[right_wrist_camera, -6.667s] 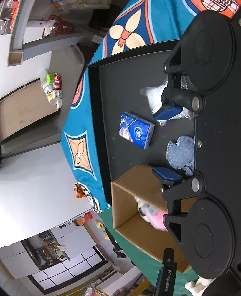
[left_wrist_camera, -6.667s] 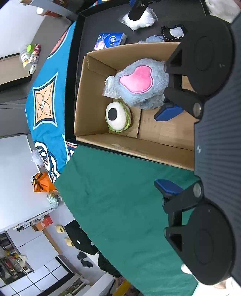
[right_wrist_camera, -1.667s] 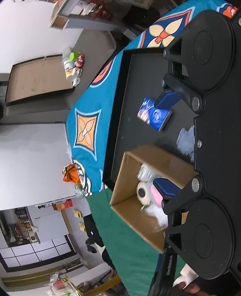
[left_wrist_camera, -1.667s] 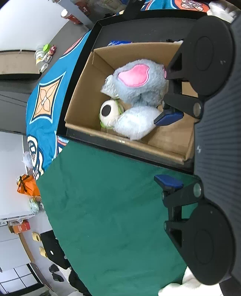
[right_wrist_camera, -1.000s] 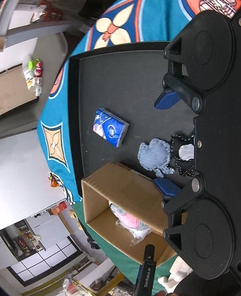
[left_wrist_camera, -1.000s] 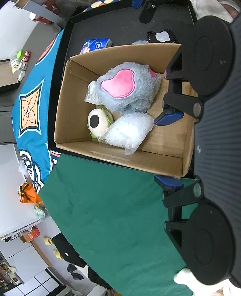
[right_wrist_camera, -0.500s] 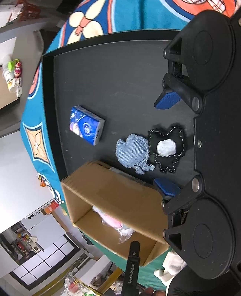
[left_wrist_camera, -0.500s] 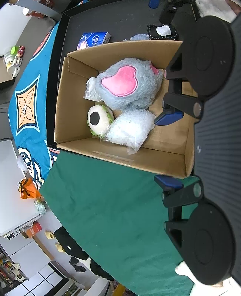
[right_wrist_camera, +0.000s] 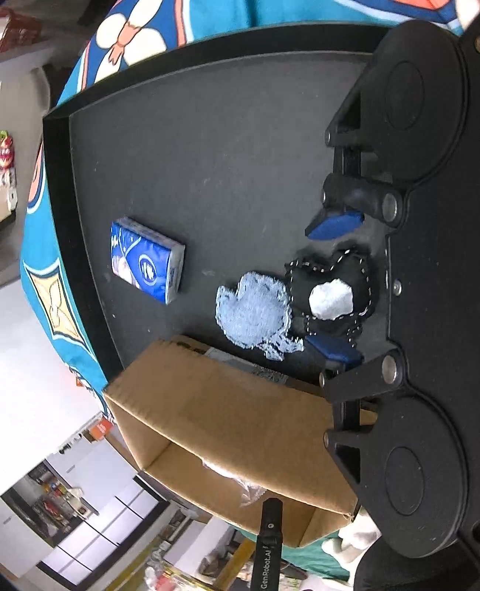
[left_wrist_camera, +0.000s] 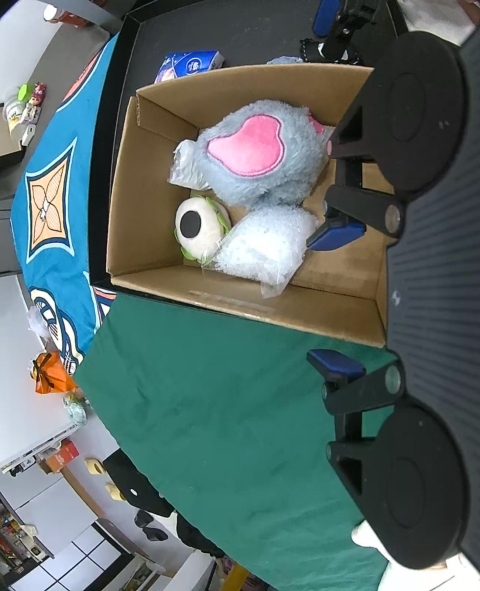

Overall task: Organize soft objects
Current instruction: 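Reach the right tool to the black lace item and grasp it, then carry the black lace item into the box with the right tool and release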

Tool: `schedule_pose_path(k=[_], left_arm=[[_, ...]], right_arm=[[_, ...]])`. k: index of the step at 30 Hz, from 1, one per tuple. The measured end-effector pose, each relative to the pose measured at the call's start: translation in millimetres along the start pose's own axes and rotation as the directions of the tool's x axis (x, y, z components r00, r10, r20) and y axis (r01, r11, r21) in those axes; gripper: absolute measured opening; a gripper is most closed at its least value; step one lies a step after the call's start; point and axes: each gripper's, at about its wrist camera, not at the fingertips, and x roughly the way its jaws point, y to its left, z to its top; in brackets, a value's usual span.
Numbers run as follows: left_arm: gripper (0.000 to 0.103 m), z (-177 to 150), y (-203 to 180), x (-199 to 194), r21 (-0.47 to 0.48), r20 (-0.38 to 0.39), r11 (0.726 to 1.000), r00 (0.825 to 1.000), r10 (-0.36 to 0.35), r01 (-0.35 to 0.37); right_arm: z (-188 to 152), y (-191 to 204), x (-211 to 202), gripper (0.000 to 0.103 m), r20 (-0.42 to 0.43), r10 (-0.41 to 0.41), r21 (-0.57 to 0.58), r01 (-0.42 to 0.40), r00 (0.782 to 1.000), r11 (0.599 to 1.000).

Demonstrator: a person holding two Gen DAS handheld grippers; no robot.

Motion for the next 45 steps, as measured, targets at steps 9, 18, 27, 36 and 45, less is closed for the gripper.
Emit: schedule_pose_path(k=[9, 18, 27, 36, 45], left_arm=[[0.058, -3, 5, 4, -0.006, -0.003, 1.0, 1.0, -0.013, 0.013], [0.058, -6, 11, 2, -0.015, -0.006, 0.999, 0.999, -0.044, 0.044], [0.058, -8, 20, -4, -0.038, 0.022, 0.994, 0.995, -0.097, 0.098], [0.058, -9, 29, -2, -0.056, 0.054, 0.987, 0.987, -0.15, 0.153], [0.057, -12, 39, 12, -0.073, 0.091, 0.976, 0.976, -0.199, 0.206]], right_arm=[[-5, 5, -8, 0.024, -0.013, -0.027, -0.057, 0.026, 1.0, 0.998], [14, 11, -40, 0.024, 0.034, -0.056, -0.054, 0.057, 0.998, 0.997], [30, 22, -57, 0.024, 0.061, -0.085, -0.06, 0.089, 0.994, 0.994], [52, 45, -73, 0.024, 0.108, -0.113, -0.098, 0.124, 0.988, 0.987], [62, 68, -73, 0.024, 0.162, -0.13, -0.112, 0.149, 0.978, 0.982]])
